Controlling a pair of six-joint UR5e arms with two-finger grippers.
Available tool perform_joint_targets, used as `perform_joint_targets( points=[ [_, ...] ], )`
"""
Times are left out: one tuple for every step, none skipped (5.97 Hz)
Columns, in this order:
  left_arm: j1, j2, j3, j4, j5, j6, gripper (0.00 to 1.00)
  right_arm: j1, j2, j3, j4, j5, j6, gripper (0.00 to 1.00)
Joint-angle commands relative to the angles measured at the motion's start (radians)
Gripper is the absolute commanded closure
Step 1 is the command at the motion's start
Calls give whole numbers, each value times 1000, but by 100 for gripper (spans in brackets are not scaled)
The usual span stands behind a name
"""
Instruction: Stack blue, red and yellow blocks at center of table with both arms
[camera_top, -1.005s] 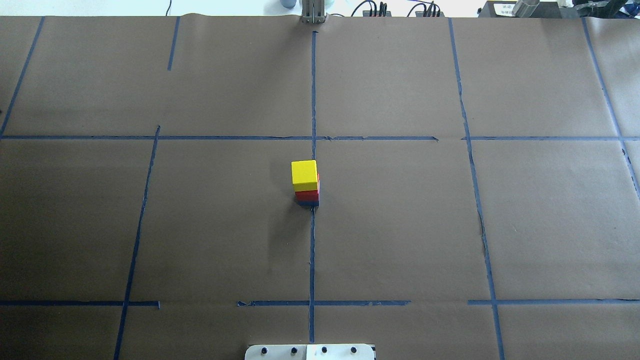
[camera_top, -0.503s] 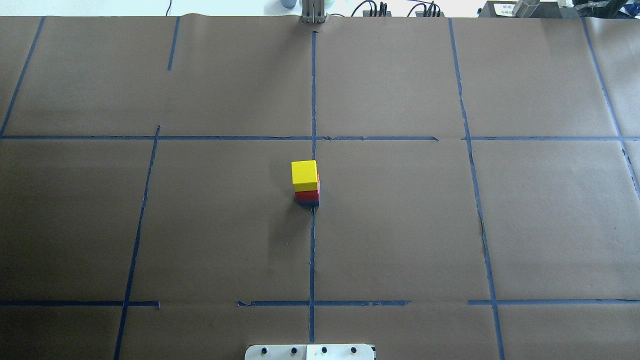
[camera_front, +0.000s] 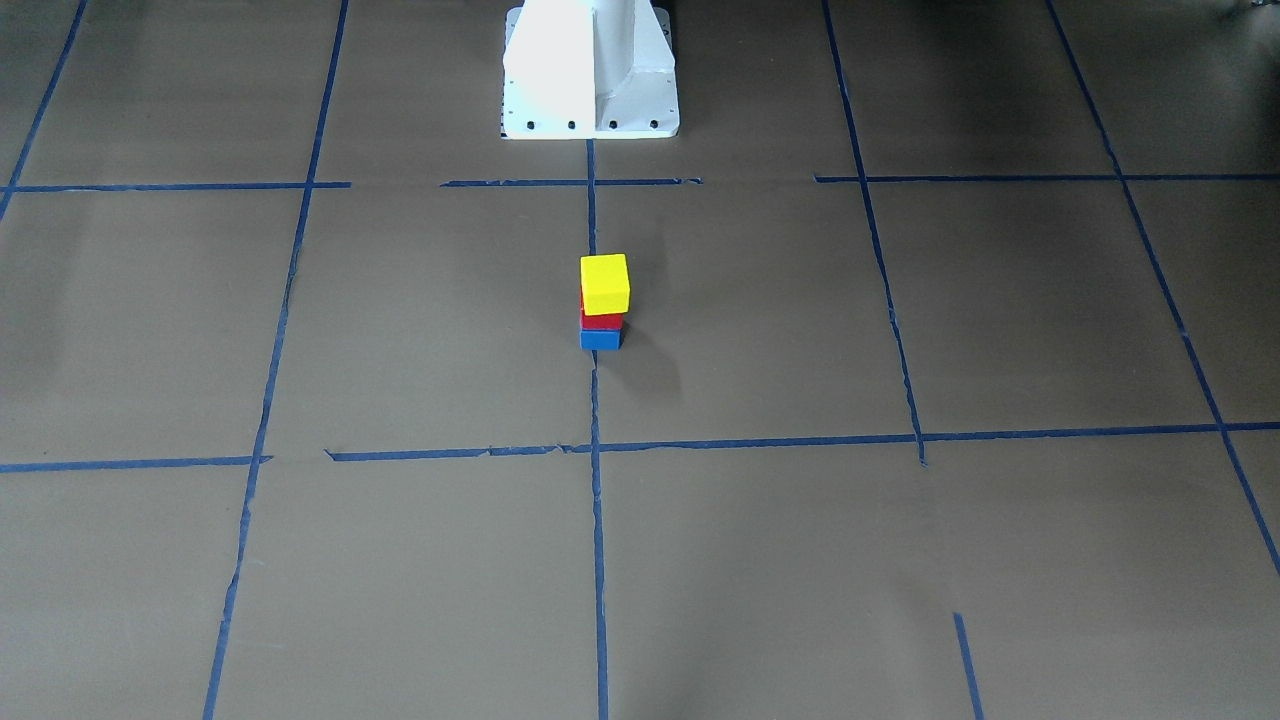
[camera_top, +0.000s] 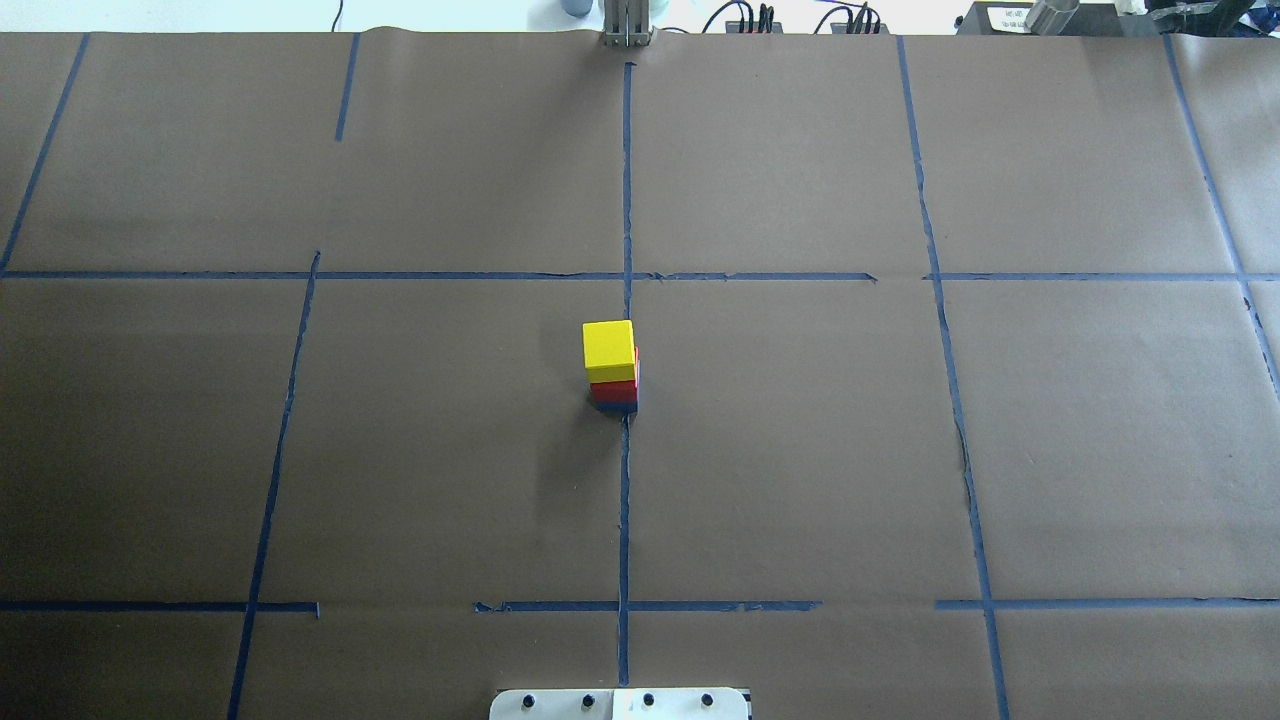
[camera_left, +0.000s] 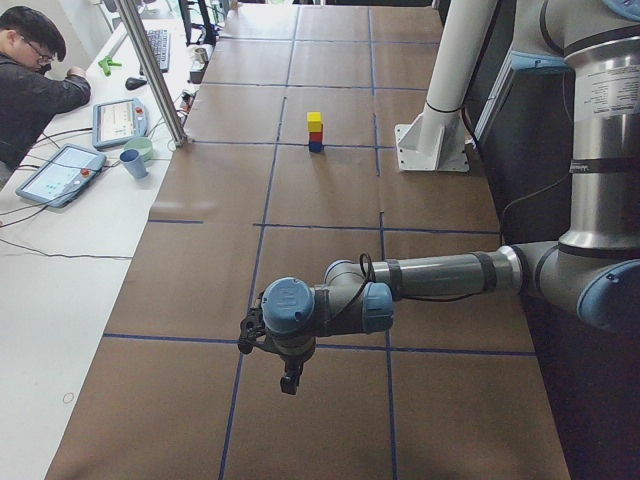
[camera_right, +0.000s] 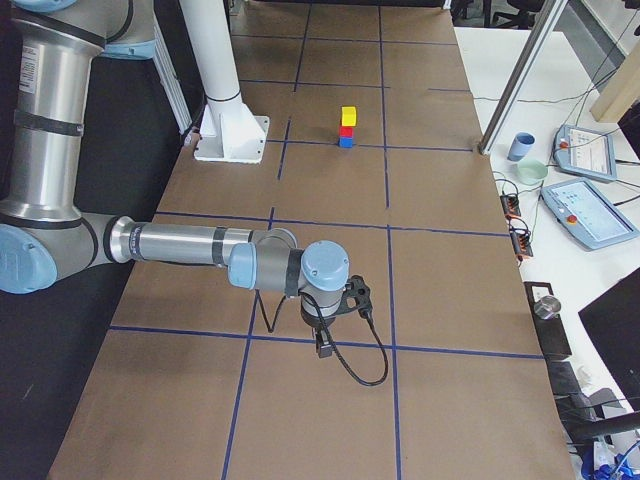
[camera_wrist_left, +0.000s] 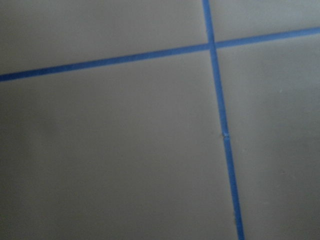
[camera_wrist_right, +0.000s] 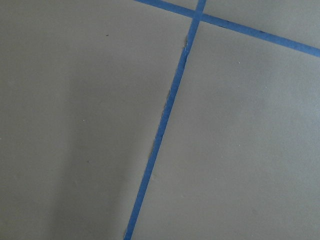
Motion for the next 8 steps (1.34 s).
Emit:
perform_joint_targets(
  points=[
    [9, -8, -14, -11, 6, -23, 0, 0, 0, 4, 2, 8, 1, 0],
    [21, -5, -34, -9, 6, -100, 0, 0, 0, 5, 2, 8, 1, 0],
    [31, -2, -31, -11, 5, -115, 0, 0, 0, 7, 2, 8, 1, 0],
    [31, 12, -31, -17, 0, -107, 0, 0, 0, 7, 2, 8, -1, 0],
    [31, 16, -31, -20, -1, -107, 0, 0, 0, 8, 2, 8, -1, 0],
    [31, 16, -29, -23, -3, -107, 0, 0, 0, 7, 2, 8, -1, 0],
    [31, 18, -34, -22, -3, -107, 0, 0, 0, 8, 2, 8, -1, 0],
    [31, 16, -36, -23, -3, -107, 0, 0, 0, 9, 2, 8, -1, 0]
  ],
)
